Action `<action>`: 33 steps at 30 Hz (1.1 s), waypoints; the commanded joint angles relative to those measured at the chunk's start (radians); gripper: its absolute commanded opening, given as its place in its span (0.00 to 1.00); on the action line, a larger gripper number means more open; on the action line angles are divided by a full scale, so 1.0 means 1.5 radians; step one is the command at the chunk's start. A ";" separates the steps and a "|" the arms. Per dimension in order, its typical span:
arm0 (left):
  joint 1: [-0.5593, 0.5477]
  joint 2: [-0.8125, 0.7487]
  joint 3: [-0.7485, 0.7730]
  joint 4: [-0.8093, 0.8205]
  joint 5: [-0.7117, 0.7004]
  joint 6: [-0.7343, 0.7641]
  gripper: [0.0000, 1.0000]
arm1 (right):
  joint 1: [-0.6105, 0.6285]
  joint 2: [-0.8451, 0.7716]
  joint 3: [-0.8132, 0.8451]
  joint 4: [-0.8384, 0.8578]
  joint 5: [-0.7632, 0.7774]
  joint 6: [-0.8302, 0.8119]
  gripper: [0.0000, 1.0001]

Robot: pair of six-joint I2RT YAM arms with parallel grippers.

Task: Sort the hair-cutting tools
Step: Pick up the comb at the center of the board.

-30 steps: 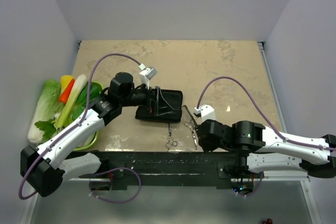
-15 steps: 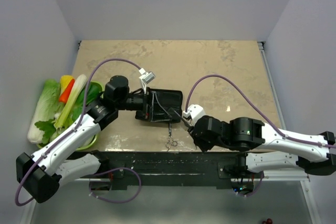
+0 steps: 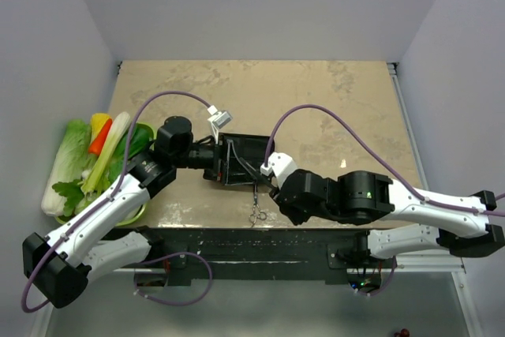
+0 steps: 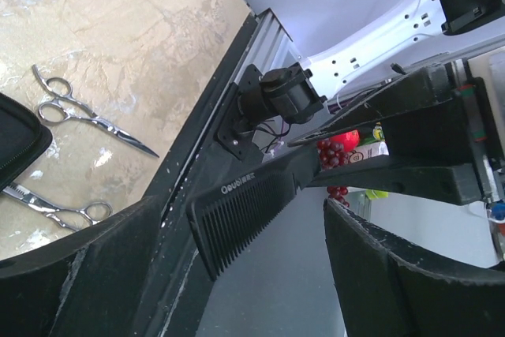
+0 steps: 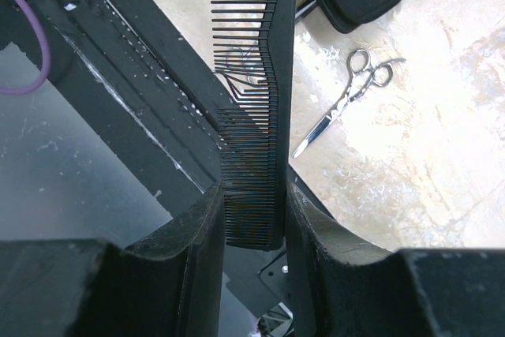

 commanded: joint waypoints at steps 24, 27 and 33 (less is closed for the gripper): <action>-0.002 -0.033 -0.004 -0.027 0.016 0.000 0.00 | 0.021 0.020 -0.009 0.016 0.070 -0.025 0.27; -0.002 -0.040 -0.006 -0.028 0.000 0.002 0.00 | 0.021 0.021 -0.014 0.009 0.076 -0.025 0.33; -0.003 -0.063 -0.005 -0.005 -0.036 -0.012 0.00 | 0.022 -0.043 0.024 0.033 0.052 -0.032 0.78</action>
